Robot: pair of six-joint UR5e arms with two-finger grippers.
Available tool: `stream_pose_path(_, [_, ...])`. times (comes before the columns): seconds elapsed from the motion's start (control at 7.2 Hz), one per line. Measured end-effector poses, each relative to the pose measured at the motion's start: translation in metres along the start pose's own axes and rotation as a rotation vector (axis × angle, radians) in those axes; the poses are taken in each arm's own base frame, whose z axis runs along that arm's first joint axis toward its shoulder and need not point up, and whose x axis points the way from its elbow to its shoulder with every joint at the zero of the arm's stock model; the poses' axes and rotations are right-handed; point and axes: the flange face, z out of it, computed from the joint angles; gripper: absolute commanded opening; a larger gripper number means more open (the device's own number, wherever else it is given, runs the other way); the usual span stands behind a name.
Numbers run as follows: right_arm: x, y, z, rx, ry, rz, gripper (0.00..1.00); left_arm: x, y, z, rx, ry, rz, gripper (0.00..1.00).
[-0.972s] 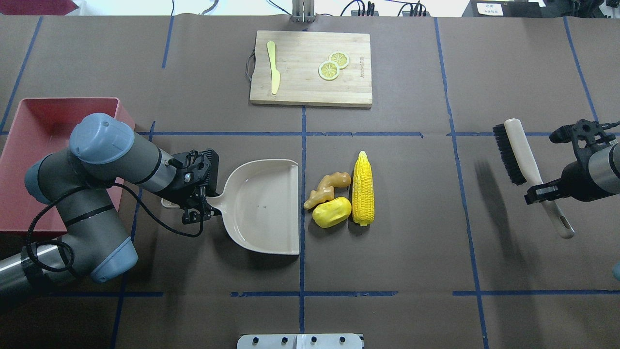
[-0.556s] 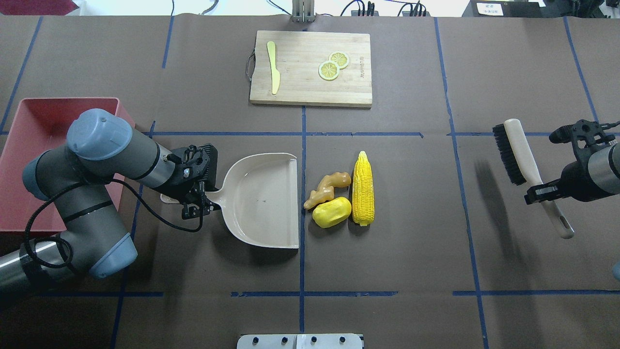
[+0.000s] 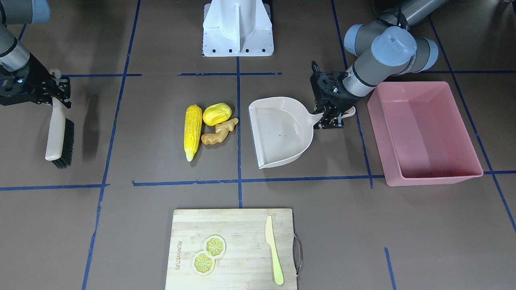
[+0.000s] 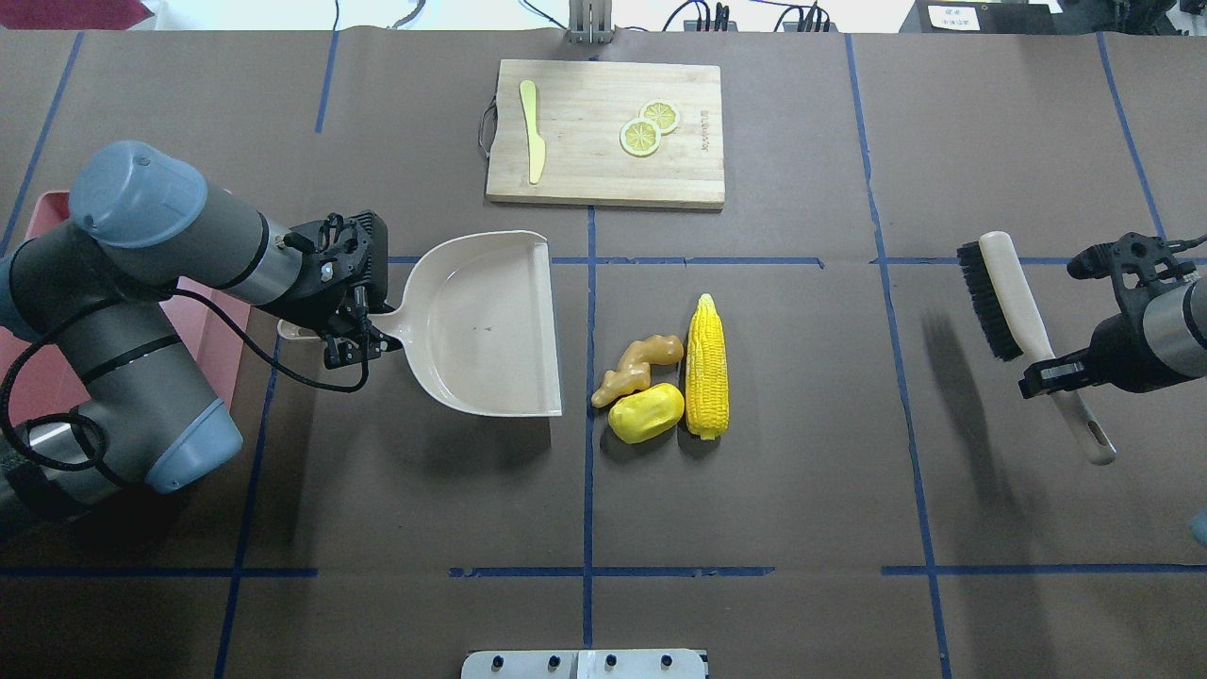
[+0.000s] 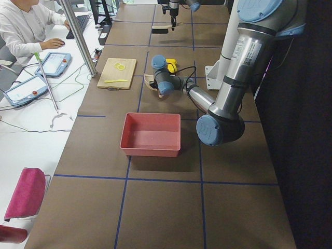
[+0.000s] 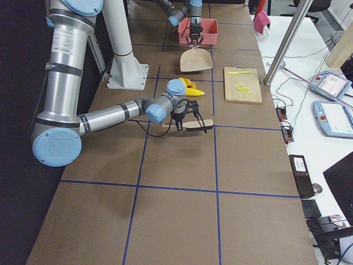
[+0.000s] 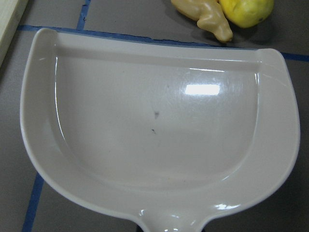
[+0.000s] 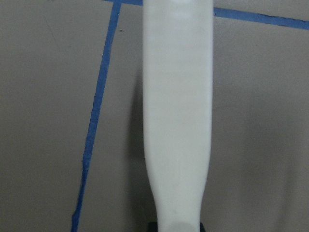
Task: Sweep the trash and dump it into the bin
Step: 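Tilt the dustpan down with the left gripper while the right brings the brush over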
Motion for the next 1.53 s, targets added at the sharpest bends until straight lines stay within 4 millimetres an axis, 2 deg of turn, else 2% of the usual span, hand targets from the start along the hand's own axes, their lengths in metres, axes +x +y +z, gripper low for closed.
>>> stream_pose_path(0.14, [-0.007, -0.002, 0.0, 0.0, -0.01, 0.013, 0.02, -0.001, -0.009, 0.0, -0.018, 0.005, 0.02, 0.0])
stream_pose_path(0.42, [-0.04, -0.007, 0.005, -0.004, -0.044, 0.061, 0.02, -0.001, -0.026, 0.006, -0.07, 0.03, 0.076, 0.0])
stream_pose_path(0.69, [-0.078, -0.006, 0.014, -0.025, -0.079, 0.114, 0.02, 0.011, -0.032, 0.022, -0.105, 0.054, 0.115, 0.0])
stream_pose_path(0.97, [-0.106, -0.001, 0.023, -0.05, -0.103, 0.136, 0.02, 0.024, -0.037, 0.036, -0.12, 0.063, 0.126, 0.0])
stream_pose_path(1.53, [-0.163, 0.004, 0.031, -0.076, -0.152, 0.185, 0.03, 0.029, -0.039, 0.038, -0.12, 0.059, 0.032, 0.0])
